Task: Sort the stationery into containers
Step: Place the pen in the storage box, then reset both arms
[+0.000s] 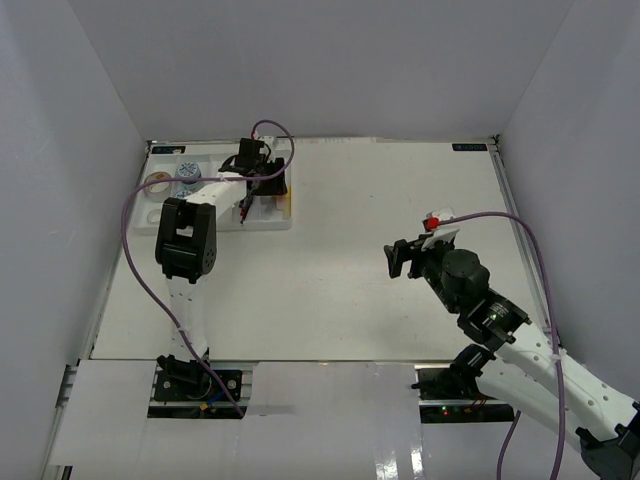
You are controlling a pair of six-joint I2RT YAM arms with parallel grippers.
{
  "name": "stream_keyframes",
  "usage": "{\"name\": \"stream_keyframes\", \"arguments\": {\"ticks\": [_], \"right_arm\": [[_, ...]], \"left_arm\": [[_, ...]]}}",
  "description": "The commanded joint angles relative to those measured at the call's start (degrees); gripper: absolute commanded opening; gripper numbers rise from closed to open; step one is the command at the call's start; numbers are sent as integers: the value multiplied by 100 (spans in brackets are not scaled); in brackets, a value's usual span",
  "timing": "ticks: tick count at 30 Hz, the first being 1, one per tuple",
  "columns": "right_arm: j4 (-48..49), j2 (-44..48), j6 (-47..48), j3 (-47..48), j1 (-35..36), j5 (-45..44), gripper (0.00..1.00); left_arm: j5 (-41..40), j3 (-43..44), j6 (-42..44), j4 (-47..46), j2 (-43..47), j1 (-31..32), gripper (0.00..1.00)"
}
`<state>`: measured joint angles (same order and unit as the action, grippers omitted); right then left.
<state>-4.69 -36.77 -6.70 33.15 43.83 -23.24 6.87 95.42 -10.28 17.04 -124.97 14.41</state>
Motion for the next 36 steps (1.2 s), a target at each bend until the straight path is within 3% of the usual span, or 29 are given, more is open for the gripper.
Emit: {"name": "stream_keyframes", "arguments": {"ticks": [1, 7, 11, 16, 22, 26, 30, 36], "right_arm": [[21, 214, 2, -10, -15, -127, 90], [-120, 320, 89, 139, -24, -303, 90], [-287, 460, 230, 262, -24, -540, 90], [-392, 777, 318, 315, -24, -795, 90], [-436, 952, 643, 281, -24, -980, 90], [-384, 1216, 591, 140, -15, -901, 90], [-357, 1366, 556, 43, -24, -1042, 90], [-244, 1734, 643, -80, -15, -1217, 90]], "left_arm": [[-46, 311, -61, 37, 463, -18, 69], [-2, -189, -105, 45, 1499, -18, 77], [-54, -874, -272, 36, 2852, -26, 84], [-580, -2356, -378, -16, 5251, -26, 98], [-1477, -3861, -474, 133, 7973, -35, 98], [-1741, -4407, -510, 623, 9240, -26, 98], [-2172, -4707, -580, 1275, 9859, -18, 98], [-2471, -5523, -958, 1162, 10763, -9, 98]]}}
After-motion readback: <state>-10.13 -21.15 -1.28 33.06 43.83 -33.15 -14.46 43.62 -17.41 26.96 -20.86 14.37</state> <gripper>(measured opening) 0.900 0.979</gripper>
